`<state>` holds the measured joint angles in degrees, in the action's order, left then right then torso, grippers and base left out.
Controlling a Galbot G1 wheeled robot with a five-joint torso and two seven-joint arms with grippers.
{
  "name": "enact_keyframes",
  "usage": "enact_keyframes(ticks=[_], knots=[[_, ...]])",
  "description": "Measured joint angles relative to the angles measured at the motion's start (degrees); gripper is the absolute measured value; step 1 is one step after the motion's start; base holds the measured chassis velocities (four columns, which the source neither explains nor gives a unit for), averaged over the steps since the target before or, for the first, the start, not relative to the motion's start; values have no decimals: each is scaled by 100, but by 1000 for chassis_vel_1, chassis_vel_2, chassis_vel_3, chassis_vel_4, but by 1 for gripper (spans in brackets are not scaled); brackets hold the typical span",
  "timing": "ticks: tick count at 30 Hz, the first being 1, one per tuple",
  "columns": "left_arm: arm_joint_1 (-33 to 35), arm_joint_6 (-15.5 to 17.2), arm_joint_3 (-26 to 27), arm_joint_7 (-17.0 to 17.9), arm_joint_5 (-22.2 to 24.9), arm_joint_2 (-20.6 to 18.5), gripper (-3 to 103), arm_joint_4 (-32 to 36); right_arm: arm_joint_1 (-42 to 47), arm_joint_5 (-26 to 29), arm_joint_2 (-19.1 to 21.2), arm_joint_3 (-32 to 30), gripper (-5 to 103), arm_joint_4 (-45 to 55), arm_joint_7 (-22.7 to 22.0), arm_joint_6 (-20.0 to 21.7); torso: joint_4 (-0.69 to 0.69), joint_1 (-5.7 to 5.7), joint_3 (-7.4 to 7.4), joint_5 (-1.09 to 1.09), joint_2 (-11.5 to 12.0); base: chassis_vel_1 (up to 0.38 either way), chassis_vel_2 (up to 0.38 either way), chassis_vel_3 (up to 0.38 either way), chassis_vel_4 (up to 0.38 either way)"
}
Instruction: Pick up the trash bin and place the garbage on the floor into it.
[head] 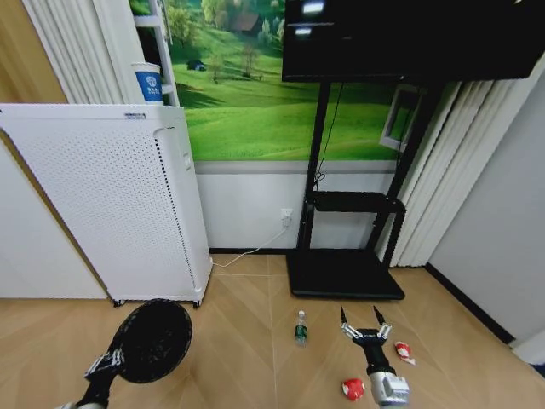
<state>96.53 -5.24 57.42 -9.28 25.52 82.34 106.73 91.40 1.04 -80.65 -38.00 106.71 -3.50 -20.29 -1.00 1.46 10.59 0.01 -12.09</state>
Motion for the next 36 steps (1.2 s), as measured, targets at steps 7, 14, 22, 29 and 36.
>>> enact_keyframes(ticks=[7,14,22,29,36], knots=[[13,-70,2,18,-9,58,6,30,-3,-327,221,248,100,-79,57,171,-2,0,0,-1,0,-50,42,49,-46],[-14,-210,1,141,-22,-13,6,-42,-723,-301,615,1048,100,-728,-84,850,3,-1,-1,-1,0,0,0,0,0],[29,-231,21,191,-4,-191,6,142,-1707,32,1002,2048,100,-1964,-197,1134,-1,0,0,0,0,0,0,0,0],[203,-304,22,187,-130,-83,6,262,-2508,-57,886,2758,100,-3078,46,980,1,0,0,-1,0,0,0,0,0],[325,-540,93,102,-259,72,6,258,-3243,-444,608,3316,100,-4249,30,1195,2,0,0,-1,1,0,0,0,0]])
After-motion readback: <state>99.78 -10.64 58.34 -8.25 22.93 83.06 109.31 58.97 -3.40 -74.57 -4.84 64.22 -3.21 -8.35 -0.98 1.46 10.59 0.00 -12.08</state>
